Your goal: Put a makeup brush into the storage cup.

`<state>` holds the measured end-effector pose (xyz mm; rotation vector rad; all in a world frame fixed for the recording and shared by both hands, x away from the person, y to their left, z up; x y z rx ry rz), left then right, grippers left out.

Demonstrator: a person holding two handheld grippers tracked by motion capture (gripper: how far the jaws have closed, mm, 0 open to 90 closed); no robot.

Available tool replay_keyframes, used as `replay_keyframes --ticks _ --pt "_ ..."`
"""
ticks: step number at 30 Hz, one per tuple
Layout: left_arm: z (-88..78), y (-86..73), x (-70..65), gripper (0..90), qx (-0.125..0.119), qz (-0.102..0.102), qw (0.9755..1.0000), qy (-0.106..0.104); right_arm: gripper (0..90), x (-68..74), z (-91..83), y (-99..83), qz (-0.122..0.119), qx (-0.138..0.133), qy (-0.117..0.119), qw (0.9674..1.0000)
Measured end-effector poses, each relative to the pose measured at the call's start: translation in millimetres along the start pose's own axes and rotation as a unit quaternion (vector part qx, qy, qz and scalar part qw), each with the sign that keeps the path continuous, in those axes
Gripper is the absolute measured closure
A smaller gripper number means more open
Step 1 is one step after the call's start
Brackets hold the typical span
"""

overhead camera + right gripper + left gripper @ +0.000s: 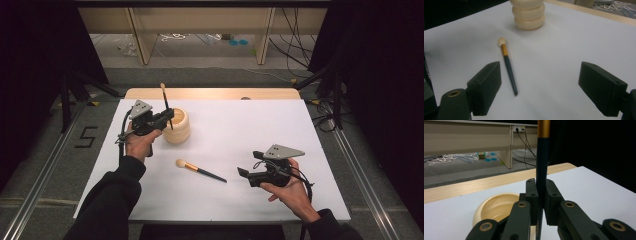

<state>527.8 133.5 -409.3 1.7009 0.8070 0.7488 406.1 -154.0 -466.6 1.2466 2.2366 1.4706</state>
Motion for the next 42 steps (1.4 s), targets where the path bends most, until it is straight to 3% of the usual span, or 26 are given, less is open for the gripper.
replay_keyframes --ticks 11,18,24,31,33,42 --pt "12.9 11.1 15.3 83.3 -0.012 0.001 0.9997 0.021 19.7 0.9 1.0 -1.5 -0.003 -0.001 0.004 1.0000" --pt "22.5 4.1 25.8 83.3 -0.009 -0.010 0.9993 0.036 19.9 0.8 1.6 -4.1 -0.008 0.012 0.000 0.9999" --pt "26.6 -0.1 29.9 83.3 -0.006 -0.006 0.9991 0.042 20.1 2.0 3.8 -3.9 -0.005 0.006 0.005 1.0000" --pt "35.2 -6.4 28.7 83.2 0.001 -0.002 0.9992 0.040 20.4 0.3 2.5 -4.5 -0.005 0.013 0.001 0.9999" --pt "37.7 -8.2 27.1 83.2 0.002 -0.010 0.9991 0.040 20.6 0.4 2.3 -4.5 -0.003 0.013 0.001 0.9999" --pt "43.6 -18.5 20.9 83.1 0.020 0.001 0.9993 0.032 20.9 1.1 2.3 -4.0 -0.007 0.011 0.002 0.9999"
Point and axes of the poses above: each handheld gripper's, and its own axes: z roughly forward along the jaws, y roughly out of its top, x roughly to its left, the point moved 8 cm from there along z, roughly forward along the jaws, and after that the axes turned 14 degrees about z, right-handed, at the moved point
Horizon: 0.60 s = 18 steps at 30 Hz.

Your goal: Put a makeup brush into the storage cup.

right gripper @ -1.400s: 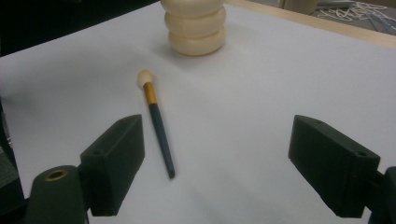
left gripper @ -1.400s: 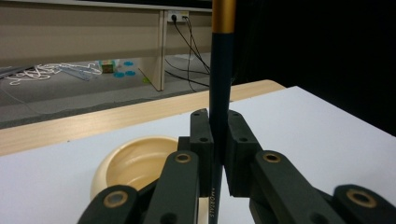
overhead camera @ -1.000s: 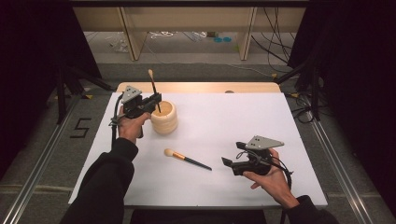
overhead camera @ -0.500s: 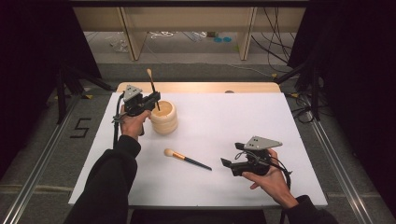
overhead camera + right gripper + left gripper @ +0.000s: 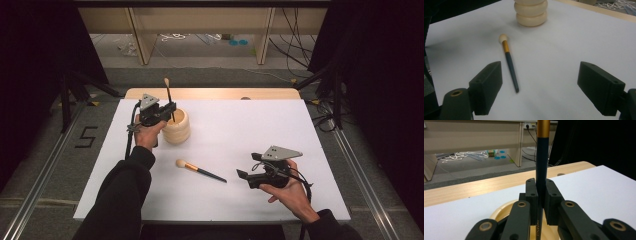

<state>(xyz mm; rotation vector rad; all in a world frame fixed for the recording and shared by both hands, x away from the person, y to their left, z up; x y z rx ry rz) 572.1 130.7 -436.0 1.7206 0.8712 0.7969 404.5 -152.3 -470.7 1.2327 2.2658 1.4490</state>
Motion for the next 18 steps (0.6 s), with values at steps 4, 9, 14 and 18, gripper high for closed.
replay_keyframes --ticks 4,9,14,18 --pt "0.4 -9.0 0.8 83.1 0.009 -0.005 0.9999 0.003 21.1 0.0 -0.5 0.1 0.000 0.000 0.001 1.0000" --pt "-0.3 -13.7 2.5 83.0 0.013 -0.006 0.9999 0.003 21.2 -0.3 0.0 0.4 0.000 -0.001 0.001 1.0000" --pt "1.2 -15.3 2.8 82.7 0.016 -0.012 0.9998 0.001 21.3 0.1 0.3 0.4 0.000 0.000 0.002 1.0000" --pt "2.5 -19.4 2.4 70.4 0.034 -0.015 0.9993 0.006 21.3 0.2 0.3 0.4 0.000 0.000 0.002 1.0000"
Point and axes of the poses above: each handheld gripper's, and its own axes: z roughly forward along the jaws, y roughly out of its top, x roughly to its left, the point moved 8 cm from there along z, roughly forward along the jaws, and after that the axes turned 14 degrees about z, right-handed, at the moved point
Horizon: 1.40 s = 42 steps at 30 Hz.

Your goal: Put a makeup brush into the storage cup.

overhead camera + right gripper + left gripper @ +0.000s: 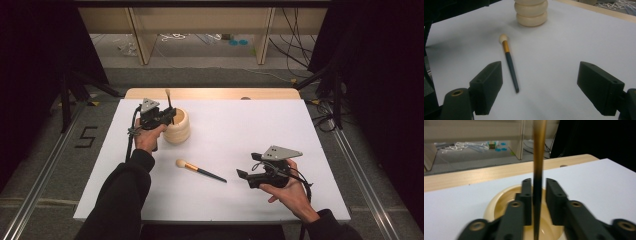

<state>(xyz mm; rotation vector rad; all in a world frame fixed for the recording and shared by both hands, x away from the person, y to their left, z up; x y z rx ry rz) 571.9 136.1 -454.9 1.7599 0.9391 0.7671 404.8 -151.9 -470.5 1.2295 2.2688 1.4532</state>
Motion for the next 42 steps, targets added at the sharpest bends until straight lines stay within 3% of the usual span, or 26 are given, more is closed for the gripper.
replay_keyframes --ticks 4,10,14,16,21,29,42 --pt "-3.1 -0.8 1.5 47.9 0.011 -0.005 0.9999 0.011 21.3 -0.5 -0.1 0.2 0.000 -0.002 -0.001 1.0000" --pt "-12.8 1.7 -1.2 33.4 0.020 -0.009 0.9997 0.012 21.3 -0.8 0.3 0.1 0.001 -0.001 -0.002 1.0000" --pt "-22.9 4.2 -3.7 30.5 0.015 -0.014 0.9997 0.009 21.1 -1.0 0.3 0.1 0.001 -0.001 -0.002 1.0000" --pt "-28.6 5.1 -6.3 28.6 0.009 -0.027 0.9996 0.001 21.1 -1.0 0.2 0.0 0.003 0.000 -0.002 1.0000" --pt "-37.8 4.1 -15.1 26.4 0.002 -0.029 0.9995 -0.013 21.0 -1.3 0.2 0.3 0.001 -0.001 -0.003 1.0000" --pt "-51.0 -1.5 -31.6 15.7 0.001 -0.023 0.9994 -0.025 20.9 -1.2 0.3 0.2 0.002 0.000 -0.003 1.0000" --pt "-74.5 -11.6 -55.5 15.7 -0.004 -0.010 0.9989 -0.045 20.9 -1.2 0.5 0.5 0.003 -0.001 -0.003 1.0000"
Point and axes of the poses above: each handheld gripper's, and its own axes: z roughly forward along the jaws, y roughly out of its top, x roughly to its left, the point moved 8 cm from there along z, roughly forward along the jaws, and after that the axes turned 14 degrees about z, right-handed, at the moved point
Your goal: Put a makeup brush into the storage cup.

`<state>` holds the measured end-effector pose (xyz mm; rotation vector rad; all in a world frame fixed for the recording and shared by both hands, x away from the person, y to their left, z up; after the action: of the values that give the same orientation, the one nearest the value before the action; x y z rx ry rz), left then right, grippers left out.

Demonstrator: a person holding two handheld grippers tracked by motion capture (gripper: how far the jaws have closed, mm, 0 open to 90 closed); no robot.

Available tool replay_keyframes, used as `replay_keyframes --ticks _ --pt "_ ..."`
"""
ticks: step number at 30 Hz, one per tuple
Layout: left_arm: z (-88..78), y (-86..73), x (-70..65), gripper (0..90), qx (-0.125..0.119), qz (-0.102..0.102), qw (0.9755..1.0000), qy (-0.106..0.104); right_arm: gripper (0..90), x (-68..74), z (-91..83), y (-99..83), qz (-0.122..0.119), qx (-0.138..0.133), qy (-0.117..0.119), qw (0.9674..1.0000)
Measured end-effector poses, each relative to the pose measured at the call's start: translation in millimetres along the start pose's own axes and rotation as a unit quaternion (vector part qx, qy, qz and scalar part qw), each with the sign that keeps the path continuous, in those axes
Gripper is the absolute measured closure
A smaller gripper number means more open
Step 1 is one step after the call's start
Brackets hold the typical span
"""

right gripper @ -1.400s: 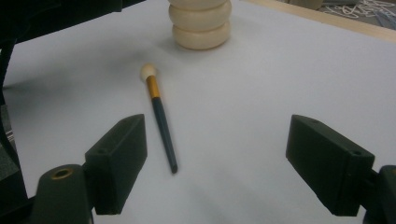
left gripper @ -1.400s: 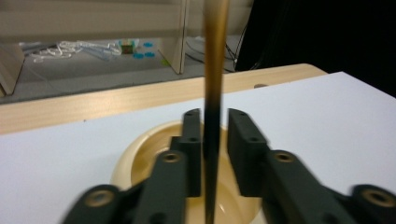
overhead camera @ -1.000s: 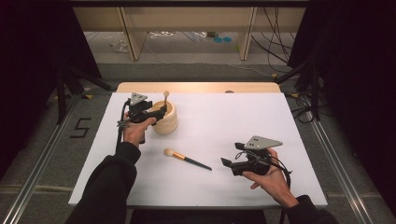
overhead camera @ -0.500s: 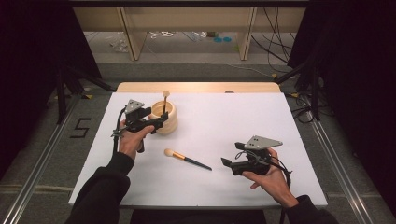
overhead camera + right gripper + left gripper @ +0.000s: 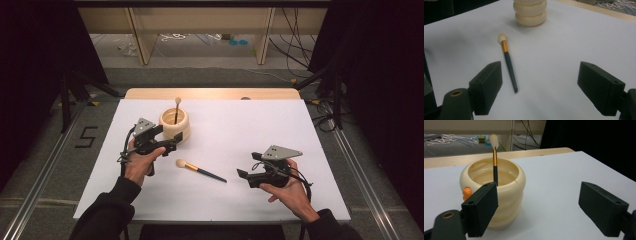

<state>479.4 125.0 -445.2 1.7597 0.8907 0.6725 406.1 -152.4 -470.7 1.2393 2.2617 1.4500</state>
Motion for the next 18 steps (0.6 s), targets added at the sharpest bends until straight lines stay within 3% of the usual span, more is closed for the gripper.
replay_keyframes --ticks 10,13,14,15,18 --pt "-13.3 -8.8 -21.3 15.7 0.004 0.018 0.9997 -0.013 20.9 -0.4 -0.1 0.2 0.000 0.002 0.003 1.0000" --pt "-16.6 -11.9 -28.0 15.7 0.004 0.016 0.9997 -0.019 20.9 -0.6 -0.1 0.3 0.002 0.002 0.003 1.0000" --pt "-18.2 -12.8 -30.3 15.7 0.005 0.006 0.9998 -0.018 20.9 -0.6 -0.3 0.5 0.002 0.001 0.004 1.0000" --pt "-19.9 -13.2 -31.1 15.7 0.004 0.017 0.9996 -0.023 20.9 -0.9 -0.1 0.6 0.000 0.000 0.004 1.0000" --pt "-24.7 -13.7 -35.1 15.7 0.000 0.014 0.9996 -0.025 20.8 -0.6 -0.1 0.2 0.004 0.001 0.006 1.0000"
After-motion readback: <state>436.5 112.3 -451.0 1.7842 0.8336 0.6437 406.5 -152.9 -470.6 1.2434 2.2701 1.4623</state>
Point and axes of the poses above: each handheld gripper's, and its own axes: z roughly forward along the jaws, y roughly out of its top, x roughly to its left, the point moved 8 cm from there along z, roughly forward along the jaws, and after that the axes turned 14 degrees about z, right-handed, at the moved point
